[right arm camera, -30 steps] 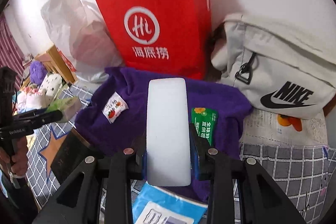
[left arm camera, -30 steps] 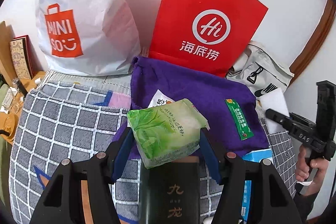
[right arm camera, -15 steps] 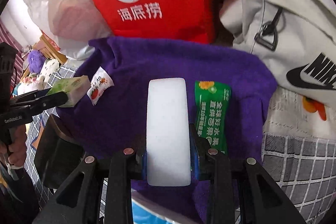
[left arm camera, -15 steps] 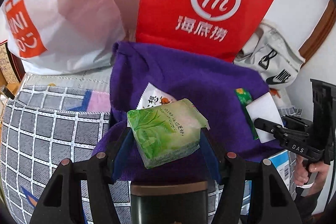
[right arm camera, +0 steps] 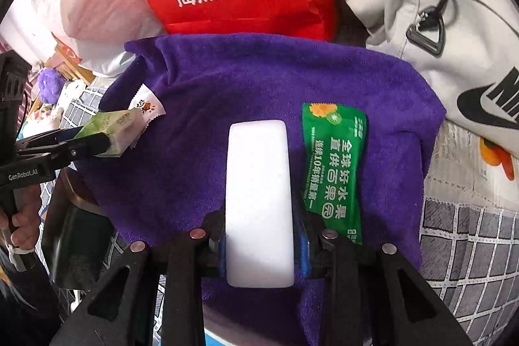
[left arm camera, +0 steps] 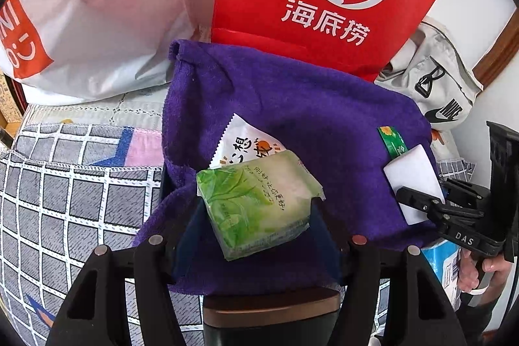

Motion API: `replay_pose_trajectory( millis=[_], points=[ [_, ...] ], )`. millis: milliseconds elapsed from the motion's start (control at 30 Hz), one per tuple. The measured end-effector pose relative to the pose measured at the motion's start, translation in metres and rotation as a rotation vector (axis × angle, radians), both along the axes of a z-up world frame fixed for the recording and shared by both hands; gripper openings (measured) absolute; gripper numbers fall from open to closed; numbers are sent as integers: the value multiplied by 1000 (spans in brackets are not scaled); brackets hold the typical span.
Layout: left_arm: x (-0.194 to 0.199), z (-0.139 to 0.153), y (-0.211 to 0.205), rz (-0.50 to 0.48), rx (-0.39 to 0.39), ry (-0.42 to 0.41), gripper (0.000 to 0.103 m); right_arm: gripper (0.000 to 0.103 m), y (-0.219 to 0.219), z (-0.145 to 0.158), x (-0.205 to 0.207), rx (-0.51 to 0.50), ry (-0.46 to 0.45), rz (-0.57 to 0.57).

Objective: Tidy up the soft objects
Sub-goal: 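Lower the sponge onto the purple towel while the left gripper drops the green tissue pack, then grasp the yellow-and-black pouch with the right gripper and lift it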

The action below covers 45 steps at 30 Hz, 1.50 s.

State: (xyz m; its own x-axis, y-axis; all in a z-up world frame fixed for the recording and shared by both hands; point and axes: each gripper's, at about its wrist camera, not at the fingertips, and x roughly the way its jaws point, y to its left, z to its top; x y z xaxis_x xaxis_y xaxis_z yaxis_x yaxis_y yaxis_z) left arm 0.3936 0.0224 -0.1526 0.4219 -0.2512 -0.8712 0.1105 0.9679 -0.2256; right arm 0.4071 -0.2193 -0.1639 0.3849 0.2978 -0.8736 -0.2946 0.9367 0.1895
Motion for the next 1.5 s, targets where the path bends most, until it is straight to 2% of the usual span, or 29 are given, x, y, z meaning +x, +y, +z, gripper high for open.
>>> replay_pose_trajectory(
  millis=[100, 300, 400, 500, 633, 800, 967, 1133, 1333, 1500],
  points=[
    [2, -2, 0, -5, -12, 16, 66, 50, 3, 3, -1, -5, -11, 13],
    [-2, -2, 1, 0, 27, 41, 69, 53, 6, 18, -7, 2, -50, 13],
    [-8, 3, 4, 14, 35, 32, 71, 63, 7, 31, -14, 0, -90, 7],
    [-14, 12, 6, 34, 52, 16, 71, 63, 8, 43, -24, -11, -123, 5],
    [-29, 30, 11, 52, 33, -27, 71, 63, 4, 56, -42, -6, -145, 0],
    [-57, 50, 16, 52, 8, -65, 71, 63, 1, 73, -72, 33, -191, -54],
    [-90, 65, 23, 74, 16, -90, 71, 63, 3, 85, -107, 77, -215, -82],
    [-125, 72, 27, 76, 17, -106, 71, 63, 16, 87, -147, 109, -181, -36],
    [-161, 66, 33, 88, 14, -99, 71, 63, 40, 84, -192, 145, -140, 29],
    [-194, 65, 42, 106, 21, -124, 71, 63, 60, 77, -220, 147, -113, 65]
  ],
)
